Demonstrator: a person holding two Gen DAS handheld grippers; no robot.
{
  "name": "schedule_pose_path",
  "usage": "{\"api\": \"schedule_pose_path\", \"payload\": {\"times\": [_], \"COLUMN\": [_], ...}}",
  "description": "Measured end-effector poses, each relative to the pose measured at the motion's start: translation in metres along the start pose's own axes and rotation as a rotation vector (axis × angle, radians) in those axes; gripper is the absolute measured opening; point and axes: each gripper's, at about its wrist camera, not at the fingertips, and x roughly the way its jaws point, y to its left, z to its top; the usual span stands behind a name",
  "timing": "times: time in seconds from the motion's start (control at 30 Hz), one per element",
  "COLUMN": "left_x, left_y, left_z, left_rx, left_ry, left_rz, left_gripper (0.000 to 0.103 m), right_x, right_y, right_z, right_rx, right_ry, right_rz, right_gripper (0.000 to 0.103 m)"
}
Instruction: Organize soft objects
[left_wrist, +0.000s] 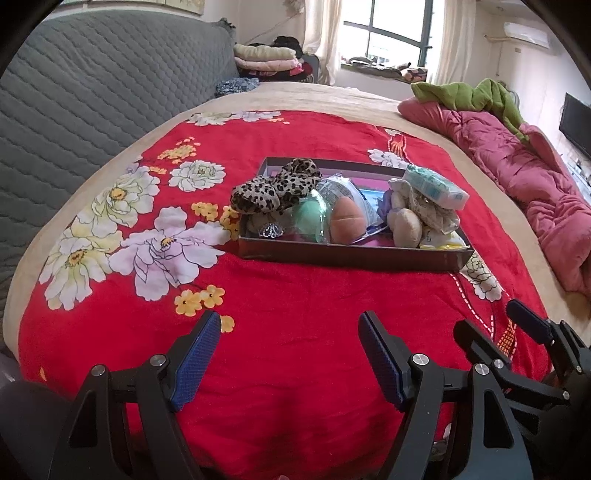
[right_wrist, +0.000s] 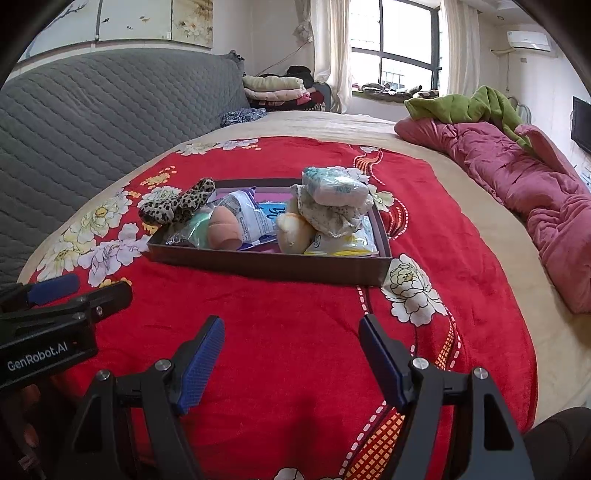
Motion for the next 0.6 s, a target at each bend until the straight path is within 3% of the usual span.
{"api": "schedule_pose_path", "payload": {"times": [0.6], "left_x": [0.0002], "left_y": [-0.0013], "left_z": [0.0011], "left_rx": [-0.007], "left_ry": [0.008], "left_rz": [-0.011], "left_gripper": [0.078], "right_x": [-0.0009], "right_y": [-0.0016], "right_z": [0.0006], "right_rx": [0.002], "right_ry": [-0.002], "right_rz": [0.004], "right_gripper": [0.074]}}
